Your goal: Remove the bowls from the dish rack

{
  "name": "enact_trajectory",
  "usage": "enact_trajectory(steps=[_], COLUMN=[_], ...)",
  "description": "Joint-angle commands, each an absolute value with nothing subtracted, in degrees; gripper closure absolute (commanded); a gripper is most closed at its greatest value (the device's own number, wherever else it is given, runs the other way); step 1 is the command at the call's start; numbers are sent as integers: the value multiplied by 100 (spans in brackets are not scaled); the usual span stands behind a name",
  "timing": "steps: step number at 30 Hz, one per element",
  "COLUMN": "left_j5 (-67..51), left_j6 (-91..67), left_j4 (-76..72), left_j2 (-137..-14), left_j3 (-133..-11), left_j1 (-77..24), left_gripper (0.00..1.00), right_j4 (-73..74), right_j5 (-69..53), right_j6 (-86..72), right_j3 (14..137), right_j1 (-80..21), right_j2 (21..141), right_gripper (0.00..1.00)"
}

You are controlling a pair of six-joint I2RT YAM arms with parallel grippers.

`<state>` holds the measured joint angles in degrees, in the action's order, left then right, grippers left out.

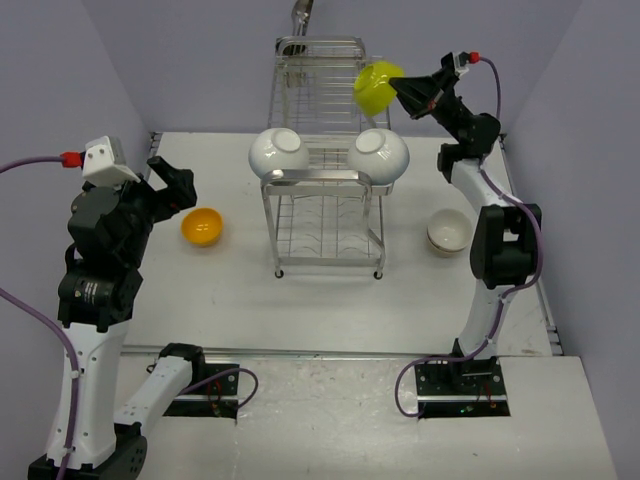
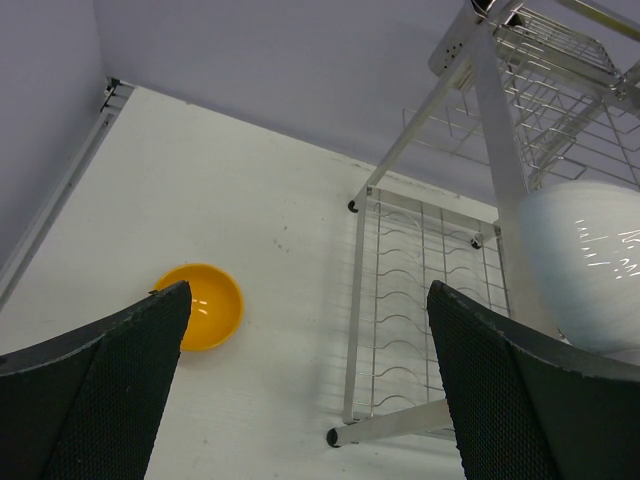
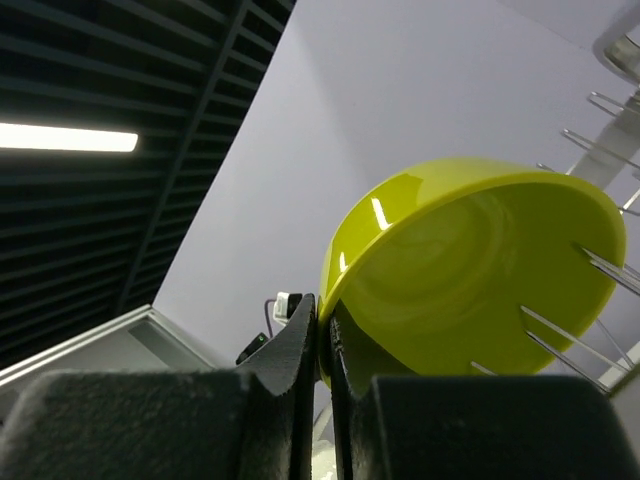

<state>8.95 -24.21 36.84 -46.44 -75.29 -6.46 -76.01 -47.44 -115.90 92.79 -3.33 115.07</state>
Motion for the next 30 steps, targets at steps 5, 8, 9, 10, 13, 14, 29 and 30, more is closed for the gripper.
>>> enact_trajectory(steps=[5, 8, 9, 10, 13, 14, 29, 30], left_j5=[896, 896, 896, 896, 888, 879, -1395, -1893], left_j6=[-2224, -2250, -2259, -2267, -2276, -2276, -2487, -2635], left_j4=[3357, 3340, 3340, 3349, 3445, 3463, 4799, 4747], left_j2=[-4579, -4570, -4570, -4579, -4632, -4649, -6205, -6196], left_j3=[-7436, -7444, -7488, -7506, -7681, -7734, -12182, -12312], left_j1=[-668, -668, -668, -668, -668, -668, -668, -668], left_gripper=[0, 0, 0, 0, 0, 0, 0, 0], right_j4=[-9492, -9483, -9483, -9483, -9291, -9029, 2447, 2826], right_j5=[-4096, -4069, -4069, -4087, -4297, -4533, -5557, -5050], right_j6=[-13342, -13228, -13210, -13193, -13017, -12808, -2790, -2482], right_j3=[9835, 9958, 10089, 10194, 10616, 10713, 12472, 12576], right_j1=[-343, -404, -457, -492, -615, -641, -3190, -3530], right_j2=[11233, 11145, 11118, 11101, 10978, 10856, 8622, 8526], right_gripper=[100, 100, 100, 100, 100, 100, 100, 100])
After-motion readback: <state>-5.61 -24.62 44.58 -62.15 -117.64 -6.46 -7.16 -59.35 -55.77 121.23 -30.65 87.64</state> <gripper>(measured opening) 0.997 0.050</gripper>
